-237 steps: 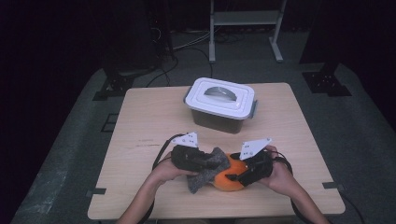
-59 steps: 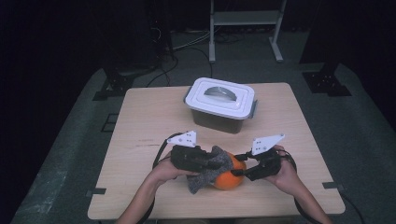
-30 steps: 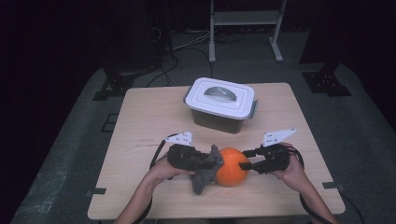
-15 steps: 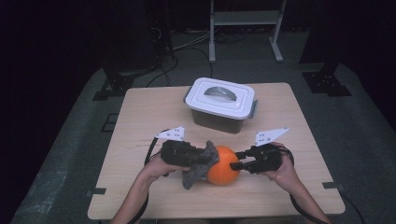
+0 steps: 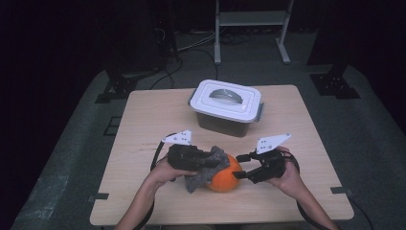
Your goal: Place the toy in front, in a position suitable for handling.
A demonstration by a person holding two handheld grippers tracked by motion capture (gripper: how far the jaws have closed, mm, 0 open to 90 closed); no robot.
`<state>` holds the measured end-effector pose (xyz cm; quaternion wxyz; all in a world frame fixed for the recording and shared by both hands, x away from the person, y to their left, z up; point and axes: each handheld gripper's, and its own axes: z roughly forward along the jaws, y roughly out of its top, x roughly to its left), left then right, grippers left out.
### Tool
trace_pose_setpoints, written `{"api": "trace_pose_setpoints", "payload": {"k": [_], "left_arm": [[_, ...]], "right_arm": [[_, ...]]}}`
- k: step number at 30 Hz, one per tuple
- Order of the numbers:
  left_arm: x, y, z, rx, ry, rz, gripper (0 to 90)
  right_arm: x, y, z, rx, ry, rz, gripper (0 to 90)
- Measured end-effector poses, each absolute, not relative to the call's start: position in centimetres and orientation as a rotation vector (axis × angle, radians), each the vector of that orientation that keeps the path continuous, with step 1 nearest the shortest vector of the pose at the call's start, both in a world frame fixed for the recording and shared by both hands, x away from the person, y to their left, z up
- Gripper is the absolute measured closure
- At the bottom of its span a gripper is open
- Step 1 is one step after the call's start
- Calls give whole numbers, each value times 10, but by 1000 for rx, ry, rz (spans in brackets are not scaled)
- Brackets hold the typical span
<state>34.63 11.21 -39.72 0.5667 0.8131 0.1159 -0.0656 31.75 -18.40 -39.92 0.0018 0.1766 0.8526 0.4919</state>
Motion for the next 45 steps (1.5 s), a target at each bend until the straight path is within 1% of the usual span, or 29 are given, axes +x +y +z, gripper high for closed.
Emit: {"api": "trace_pose_setpoints", "payload": {"k": [4, 9, 10, 12, 14, 24, 29, 31, 36, 37, 40, 44, 45], "left_arm": [[344, 109, -396, 1932, 259, -137, 672], [346, 112, -398, 1919, 270, -161, 670], [346, 112, -398, 1919, 270, -161, 669], [346, 112, -398, 1926, 264, -164, 666], [347, 114, -400, 1924, 266, -174, 666], [351, 120, -406, 1932, 299, -194, 653], [351, 118, -408, 1923, 306, -217, 653], [349, 115, -409, 1924, 299, -227, 653], [347, 106, -412, 1911, 287, -255, 647], [345, 103, -411, 1914, 281, -259, 647], [343, 100, -409, 1938, 267, -237, 645], [346, 105, -411, 1931, 281, -246, 645], [346, 106, -411, 1929, 281, -242, 644]], "right_arm": [[313, -173, -399, 491, 2686, 1451, 347], [314, -174, -404, 519, 2702, 1448, 490], [314, -174, -404, 519, 2702, 1448, 490], [313, -175, -405, 513, 2714, 1432, 537], [313, -176, -406, 504, 2716, 1430, 545], [310, -186, -409, 448, 2728, 1419, 553], [312, -192, -409, 464, 2725, 1415, 541], [313, -193, -408, 479, 2720, 1408, 497], [307, -188, -395, 499, 2723, 1460, 339], [305, -184, -392, 486, 2714, 1456, 329], [301, -175, -392, 431, 2702, 1362, 337], [304, -180, -399, 446, 2705, 1387, 456], [305, -182, -400, 460, 2714, 1391, 474]]}}
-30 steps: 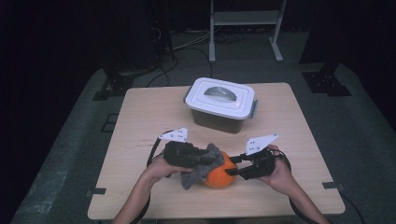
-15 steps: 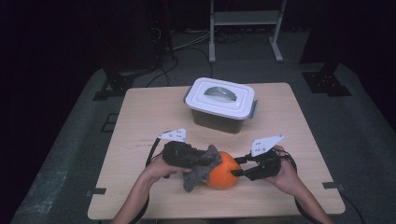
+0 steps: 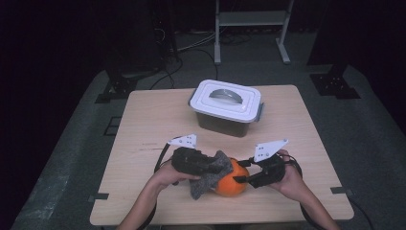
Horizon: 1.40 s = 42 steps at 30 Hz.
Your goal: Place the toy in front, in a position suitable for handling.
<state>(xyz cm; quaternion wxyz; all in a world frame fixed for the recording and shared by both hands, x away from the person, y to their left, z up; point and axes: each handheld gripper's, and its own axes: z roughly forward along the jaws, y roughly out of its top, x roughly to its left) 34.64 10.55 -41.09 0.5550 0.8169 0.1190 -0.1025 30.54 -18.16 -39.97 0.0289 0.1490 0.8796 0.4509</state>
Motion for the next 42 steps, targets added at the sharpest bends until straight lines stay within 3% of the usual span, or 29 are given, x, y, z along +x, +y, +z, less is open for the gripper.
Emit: {"api": "trace_pose_setpoints", "payload": {"k": [8, 18, 24, 26, 30, 42], "left_arm": [[353, 112, -421, 1946, 330, -241, 636], [350, 103, -422, 1934, 331, -269, 632], [347, 97, -423, 1945, 341, -291, 632], [349, 98, -425, 1937, 346, -311, 633], [354, 104, -426, 1902, 362, -336, 634], [357, 127, -412, 1863, 380, -270, 642]], "right_arm": [[313, -203, -403, 498, 2713, 1390, 481], [306, -194, -387, 530, 2745, 1339, 287], [305, -178, -396, 515, 2759, 1254, 265], [306, -175, -399, 538, 2759, 1253, 292], [305, -172, -392, 507, 2750, 1239, 480], [326, -161, -387, 406, 2721, 1446, 504]]}}
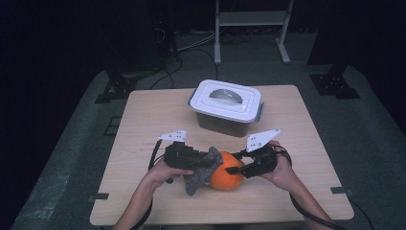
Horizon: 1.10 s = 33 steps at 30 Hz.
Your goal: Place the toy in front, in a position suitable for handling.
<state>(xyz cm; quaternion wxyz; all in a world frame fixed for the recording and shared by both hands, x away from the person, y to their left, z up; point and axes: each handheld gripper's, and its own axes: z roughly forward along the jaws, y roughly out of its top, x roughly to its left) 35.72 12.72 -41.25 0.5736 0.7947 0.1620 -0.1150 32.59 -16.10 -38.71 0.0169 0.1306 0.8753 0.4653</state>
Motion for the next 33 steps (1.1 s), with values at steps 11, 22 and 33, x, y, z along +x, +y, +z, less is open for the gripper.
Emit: {"api": "trace_pose_setpoints", "payload": {"k": [11, 22, 33], "left_arm": [[355, 114, -421, 1947, 388, -240, 641], [348, 95, -420, 1938, 386, -255, 642], [344, 86, -417, 1955, 371, -240, 637]], "right_arm": [[328, -202, -408, 441, 2751, 1409, 446], [320, -222, -401, 568, 2730, 1377, 329], [319, -185, -405, 518, 2774, 1278, 264]]}}
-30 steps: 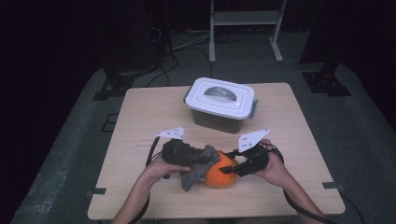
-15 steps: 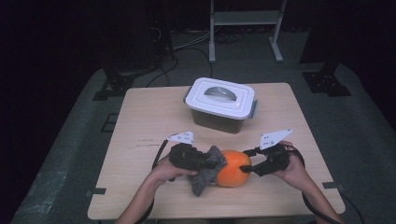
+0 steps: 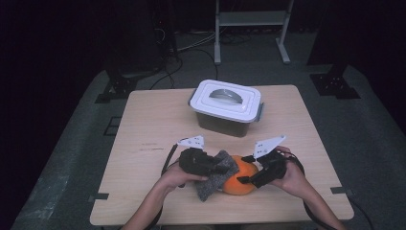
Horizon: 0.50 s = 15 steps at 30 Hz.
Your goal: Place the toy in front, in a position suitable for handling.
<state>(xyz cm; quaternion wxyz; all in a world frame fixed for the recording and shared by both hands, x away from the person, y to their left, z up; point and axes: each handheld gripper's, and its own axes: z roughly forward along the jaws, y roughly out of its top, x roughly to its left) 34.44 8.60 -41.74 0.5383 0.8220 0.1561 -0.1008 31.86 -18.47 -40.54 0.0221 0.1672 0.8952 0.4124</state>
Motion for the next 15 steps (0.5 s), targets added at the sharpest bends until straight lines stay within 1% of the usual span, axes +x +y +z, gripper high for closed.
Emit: {"api": "trace_pose_setpoints", "payload": {"k": [1, 4, 6, 11, 15], "left_arm": [[345, 87, -417, 1953, 376, -242, 638], [347, 91, -417, 1951, 375, -240, 638], [347, 93, -413, 1961, 379, -223, 638], [345, 101, -397, 1985, 351, -165, 640], [346, 105, -398, 1982, 358, -164, 639]], "right_arm": [[320, -183, -406, 526, 2772, 1288, 296], [319, -181, -402, 524, 2767, 1280, 443], [320, -181, -399, 517, 2757, 1307, 491], [325, -177, -391, 482, 2725, 1424, 512], [329, -166, -394, 427, 2750, 1438, 507]]}}
